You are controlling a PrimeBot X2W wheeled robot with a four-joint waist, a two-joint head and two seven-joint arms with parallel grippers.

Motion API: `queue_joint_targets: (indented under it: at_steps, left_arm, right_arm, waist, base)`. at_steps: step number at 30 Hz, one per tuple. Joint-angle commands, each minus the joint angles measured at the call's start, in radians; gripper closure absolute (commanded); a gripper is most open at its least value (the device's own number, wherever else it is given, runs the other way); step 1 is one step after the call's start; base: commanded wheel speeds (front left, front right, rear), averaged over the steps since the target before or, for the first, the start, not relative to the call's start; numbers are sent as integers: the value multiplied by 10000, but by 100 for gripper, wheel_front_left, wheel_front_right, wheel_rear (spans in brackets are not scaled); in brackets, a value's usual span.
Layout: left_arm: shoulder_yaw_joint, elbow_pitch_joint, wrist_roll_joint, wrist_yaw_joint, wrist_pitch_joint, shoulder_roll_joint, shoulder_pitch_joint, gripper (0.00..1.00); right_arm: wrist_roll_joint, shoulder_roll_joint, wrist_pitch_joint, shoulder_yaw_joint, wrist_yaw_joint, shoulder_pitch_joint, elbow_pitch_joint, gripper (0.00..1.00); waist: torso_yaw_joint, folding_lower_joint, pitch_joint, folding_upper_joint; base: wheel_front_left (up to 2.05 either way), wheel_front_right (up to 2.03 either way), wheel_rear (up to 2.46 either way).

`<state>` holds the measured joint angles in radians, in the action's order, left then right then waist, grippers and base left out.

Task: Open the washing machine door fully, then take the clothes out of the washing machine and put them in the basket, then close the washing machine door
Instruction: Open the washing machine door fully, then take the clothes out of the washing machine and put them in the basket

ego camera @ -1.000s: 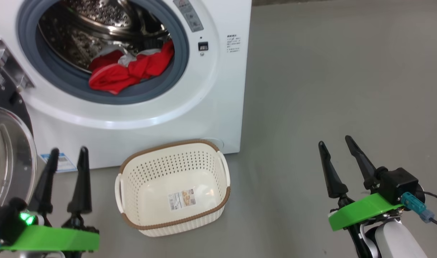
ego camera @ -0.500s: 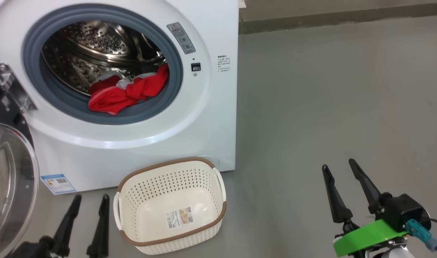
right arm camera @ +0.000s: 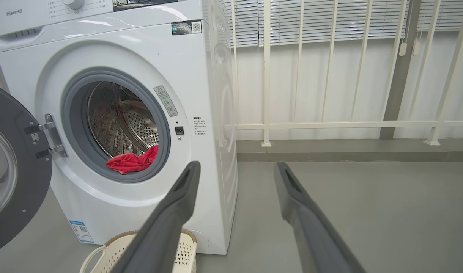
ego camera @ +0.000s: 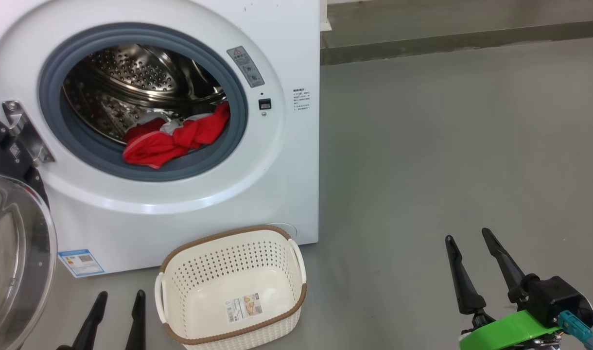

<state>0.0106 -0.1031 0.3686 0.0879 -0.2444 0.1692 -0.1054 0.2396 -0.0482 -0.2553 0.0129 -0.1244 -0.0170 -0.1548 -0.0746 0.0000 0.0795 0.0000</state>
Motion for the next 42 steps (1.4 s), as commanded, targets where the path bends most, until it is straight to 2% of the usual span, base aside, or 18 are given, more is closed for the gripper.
queue_joint_targets:
  at_steps: [1, 14, 23, 42]
  left_arm:
    - [410, 334, -118, -73, -132, 109, 124, 0]
    - [428, 554, -235, -192, -158, 82, 75, 0]
    - [402, 438, -503, -555, -137, 164, 167, 0]
    - [408, 679, -217, -515, -114, 182, 247, 0]
  right_arm:
    - [-71, -20, -65, 169, -63, 143, 292, 0]
    - [-87, -20, -65, 150, -63, 63, 355, 0]
    - [-32, -20, -65, 181, -63, 77, 309, 0]
    - [-35, -20, -65, 201, -63, 100, 225, 0]
  waist:
    - [4, 0, 21, 0]
    - [39, 0, -141, 0]
    - [39, 0, -148, 0]
    - [19, 0, -103, 0]
  base:
    - [0, 0, 0]
    - [0, 0, 0]
    - [21, -23, 2]
    - [158, -158, 1]
